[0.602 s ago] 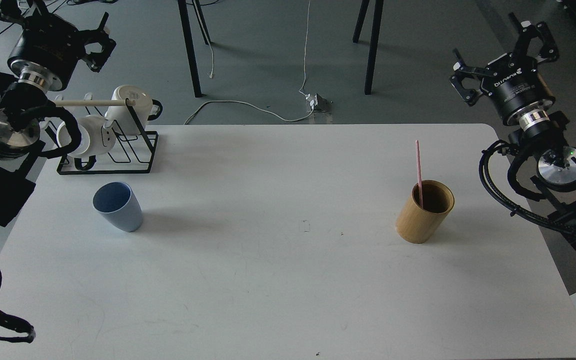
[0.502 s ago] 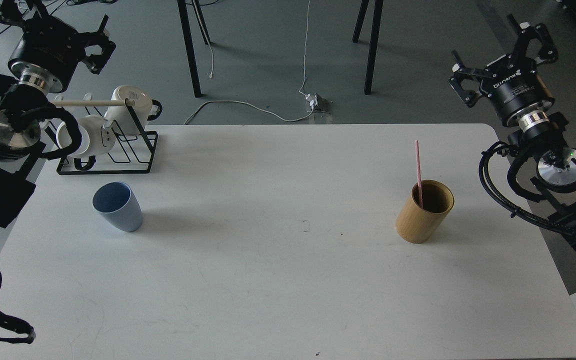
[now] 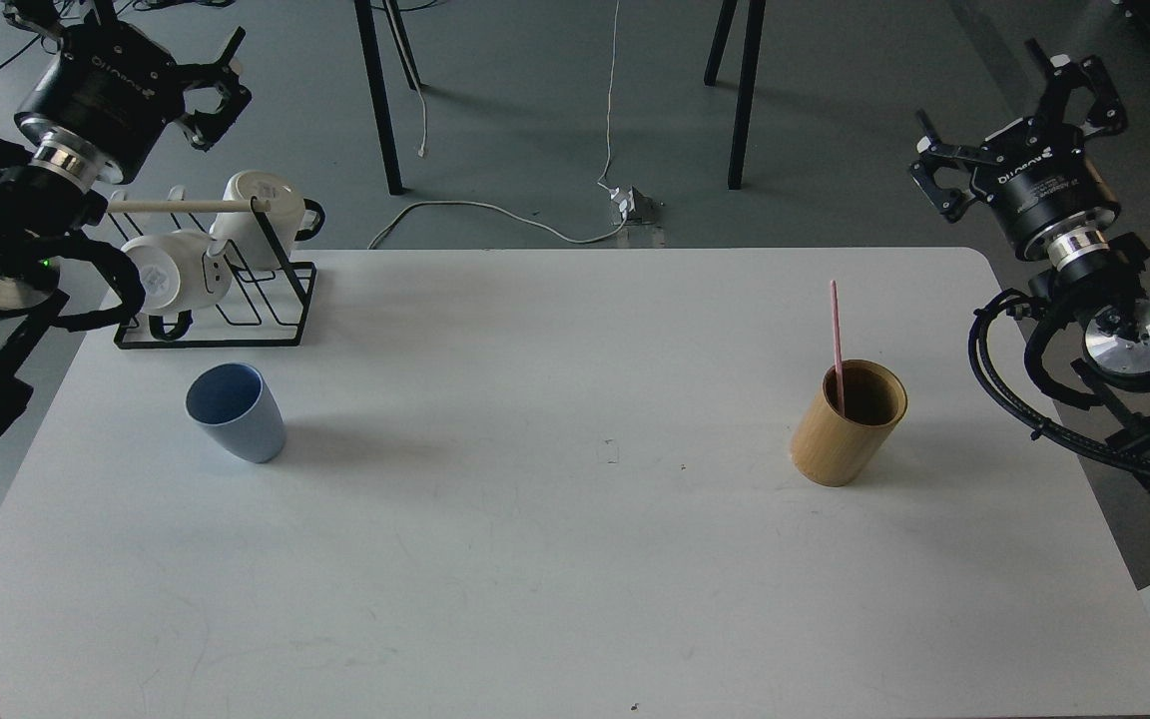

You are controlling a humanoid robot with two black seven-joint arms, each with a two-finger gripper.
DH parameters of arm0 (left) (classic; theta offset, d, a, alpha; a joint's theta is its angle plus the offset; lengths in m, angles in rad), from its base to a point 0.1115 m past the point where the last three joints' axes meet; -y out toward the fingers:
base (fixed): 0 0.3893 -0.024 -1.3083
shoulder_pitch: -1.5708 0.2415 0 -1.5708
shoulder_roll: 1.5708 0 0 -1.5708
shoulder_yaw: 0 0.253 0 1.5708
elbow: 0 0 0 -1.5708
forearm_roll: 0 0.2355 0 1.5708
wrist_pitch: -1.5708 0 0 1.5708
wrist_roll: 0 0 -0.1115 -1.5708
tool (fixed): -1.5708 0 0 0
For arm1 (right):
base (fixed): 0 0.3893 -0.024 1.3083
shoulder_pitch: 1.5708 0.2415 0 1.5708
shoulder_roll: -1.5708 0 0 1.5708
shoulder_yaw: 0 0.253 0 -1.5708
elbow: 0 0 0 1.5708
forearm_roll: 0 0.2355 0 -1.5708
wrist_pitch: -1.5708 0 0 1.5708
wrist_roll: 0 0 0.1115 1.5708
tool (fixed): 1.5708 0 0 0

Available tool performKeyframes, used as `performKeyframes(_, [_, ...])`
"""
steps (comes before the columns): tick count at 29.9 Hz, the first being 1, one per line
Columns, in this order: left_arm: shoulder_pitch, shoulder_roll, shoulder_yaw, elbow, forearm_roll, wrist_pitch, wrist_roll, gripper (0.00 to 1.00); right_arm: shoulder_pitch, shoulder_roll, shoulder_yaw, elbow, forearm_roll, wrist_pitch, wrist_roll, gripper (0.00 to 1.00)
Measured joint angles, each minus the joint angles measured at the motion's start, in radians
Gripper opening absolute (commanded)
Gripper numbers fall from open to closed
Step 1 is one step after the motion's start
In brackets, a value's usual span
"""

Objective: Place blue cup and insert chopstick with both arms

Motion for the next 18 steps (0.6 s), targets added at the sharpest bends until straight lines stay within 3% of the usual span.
performKeyframes(6, [-0.001, 0.158, 0.035, -0.185, 0.458, 0.015, -0.006, 0.99, 0.001, -0.002, 0.006, 0.004, 0.001, 0.002, 0.002, 1.00])
performKeyframes(11, [0.008, 0.255, 0.038, -0.228, 0.809, 0.010, -0.009, 0.98, 0.003, -0.005, 0.008, 0.020, 0.001, 0.009, 0.006, 1.00])
performKeyframes(18, [0.043, 0.365, 0.096, -0.271, 1.082, 0.006, -0.008, 0.91, 0.003, -0.024, 0.011, 0.022, 0.001, 0.013, 0.010, 1.00])
